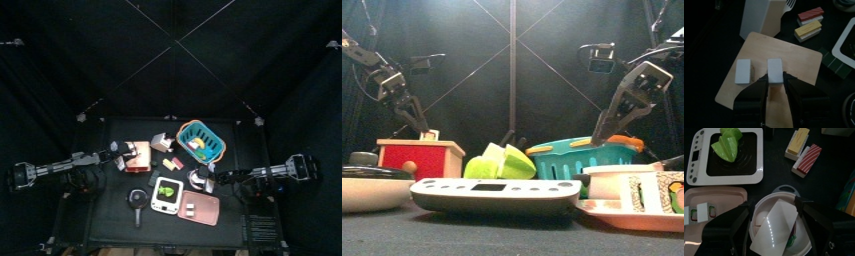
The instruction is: Place sushi piece on drawer
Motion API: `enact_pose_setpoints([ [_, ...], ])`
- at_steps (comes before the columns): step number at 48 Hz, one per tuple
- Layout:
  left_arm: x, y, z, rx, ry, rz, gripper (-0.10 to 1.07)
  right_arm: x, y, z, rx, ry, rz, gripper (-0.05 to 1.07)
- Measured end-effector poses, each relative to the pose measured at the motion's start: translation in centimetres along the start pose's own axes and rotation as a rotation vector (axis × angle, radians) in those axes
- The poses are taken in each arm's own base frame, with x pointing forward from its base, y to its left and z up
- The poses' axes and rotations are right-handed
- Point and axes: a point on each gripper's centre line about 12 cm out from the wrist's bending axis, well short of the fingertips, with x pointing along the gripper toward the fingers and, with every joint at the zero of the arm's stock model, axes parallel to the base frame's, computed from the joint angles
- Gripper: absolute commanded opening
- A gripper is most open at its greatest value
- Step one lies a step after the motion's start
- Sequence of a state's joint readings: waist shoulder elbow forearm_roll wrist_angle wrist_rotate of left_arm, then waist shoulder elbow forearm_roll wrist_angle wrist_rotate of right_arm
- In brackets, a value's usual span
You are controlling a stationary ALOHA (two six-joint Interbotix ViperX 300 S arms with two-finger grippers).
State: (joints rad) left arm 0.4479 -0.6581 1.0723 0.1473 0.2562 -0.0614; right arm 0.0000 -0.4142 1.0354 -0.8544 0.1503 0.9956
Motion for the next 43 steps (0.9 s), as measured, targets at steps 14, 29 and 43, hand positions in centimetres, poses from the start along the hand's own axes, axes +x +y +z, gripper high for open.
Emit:
enact_pose_setpoints([
  [14,0.1,0.1,-0.4,0.01,0.006,0.007,0.57,0.0,0.0,0.0,-0.002,0.002,0.0,0.95],
  [29,0.1,0.1,-0.8,0.014,0.014,0.004,0.73,0.0,0.0,0.0,-0.002,0.001,0.001,0.95],
  [43,0.2,-0.2,-0.9,0.014,0.015,-0.006,0.76,0.1,0.0,0.0,-0.002,0.002,0.0,0.95],
])
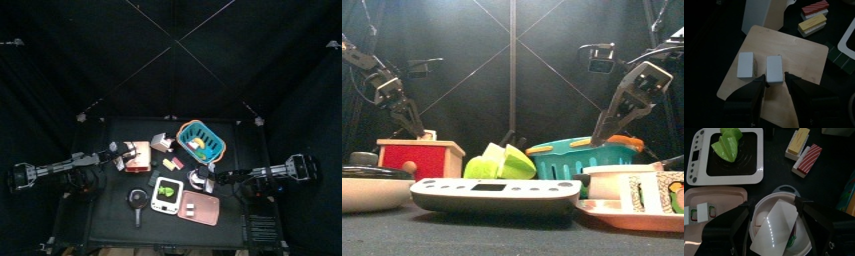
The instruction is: Place sushi piece on drawer
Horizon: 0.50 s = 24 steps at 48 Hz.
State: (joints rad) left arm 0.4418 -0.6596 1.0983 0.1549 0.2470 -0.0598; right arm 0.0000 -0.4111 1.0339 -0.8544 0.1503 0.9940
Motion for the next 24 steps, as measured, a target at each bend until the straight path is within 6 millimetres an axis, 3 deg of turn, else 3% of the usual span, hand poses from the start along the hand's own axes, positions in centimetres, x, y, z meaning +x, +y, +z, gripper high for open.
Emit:
enact_pose_setpoints([
  [24,-0.69,-0.44,1.01,0.003,-0.081,-0.018,0.76,0.06,0.01,-0.04,0.0,0.002,0.001,0.95],
])
